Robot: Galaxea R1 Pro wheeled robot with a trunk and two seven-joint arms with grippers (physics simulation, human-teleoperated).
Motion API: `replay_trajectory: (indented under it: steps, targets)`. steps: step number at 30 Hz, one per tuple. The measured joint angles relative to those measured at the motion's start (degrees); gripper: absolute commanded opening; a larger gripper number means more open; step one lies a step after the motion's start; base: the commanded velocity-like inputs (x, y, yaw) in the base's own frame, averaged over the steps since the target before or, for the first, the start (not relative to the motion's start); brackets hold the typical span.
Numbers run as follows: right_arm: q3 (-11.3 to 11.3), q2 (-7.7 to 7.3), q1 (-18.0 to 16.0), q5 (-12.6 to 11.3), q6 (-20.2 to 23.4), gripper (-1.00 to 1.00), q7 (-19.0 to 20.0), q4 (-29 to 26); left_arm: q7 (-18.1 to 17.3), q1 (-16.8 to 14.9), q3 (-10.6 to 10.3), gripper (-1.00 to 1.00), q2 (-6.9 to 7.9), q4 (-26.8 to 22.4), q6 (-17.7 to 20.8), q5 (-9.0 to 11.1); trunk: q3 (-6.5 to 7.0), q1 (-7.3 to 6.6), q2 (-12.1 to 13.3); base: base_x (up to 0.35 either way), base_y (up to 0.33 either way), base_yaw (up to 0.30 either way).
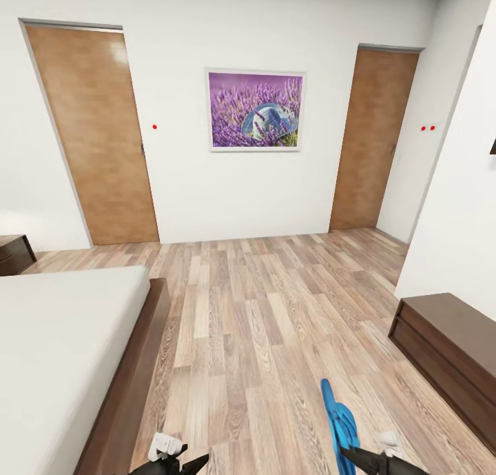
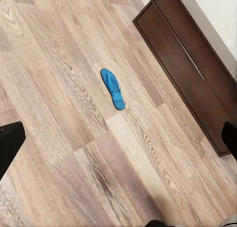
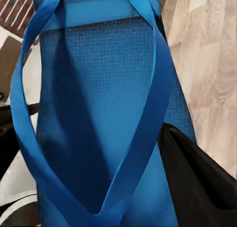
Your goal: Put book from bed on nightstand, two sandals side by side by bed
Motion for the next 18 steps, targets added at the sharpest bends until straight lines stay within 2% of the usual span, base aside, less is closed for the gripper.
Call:
replay_trajectory:
  steps: [1,2,7,10,12,18]
  targets:
    - [0.0,-0.29,0.0,0.0,0.0,-1.00,2.6,0.0,0.0,0.0,0.0,1.00,-0.01,0.0,0.0,0.0,0.00,0.00,0.0,0.000,0.000,0.000]
    - [0.0,-0.37,0.0,0.0,0.0,-1.00,3.3,0.0,0.0,0.0,-0.1,1.00,-0.01,0.0,0.0,0.0,0.00,0.00,0.0,0.000,0.000,0.000]
    - [-0.1,-0.50,0.0,0.0,0.0,-1.00,4.1,0.1,0.0,0.0,-0.1,1.00,-0.01,0.0,0.0,0.0,0.00,0.00,0.0,0.000,0.000,0.000]
    - [-0.2,-1.27,0.0,-0.1,0.0,-1.00,3.0,1.7,0.0,0.0,0.0,1.00,-0.01,0.0,0.0,0.0,0.00,0.00,0.0,0.000,0.000,0.000]
    - [-0.3,-2.23,0.0,-0.2,-0.1,-1.00,0.2,3.5,0.0,0.0,0.0,1.00,-0.01,0.1,-0.1,0.0,0.00,0.00,0.0,0.000,0.000,0.000]
    - [-0.3,-2.58,0.0,-0.3,-0.1,-1.00,-1.4,4.1,0.0,0.0,0.0,1.00,-0.01,0.1,-0.2,0.0,0.00,0.00,0.0,0.000,0.000,0.000]
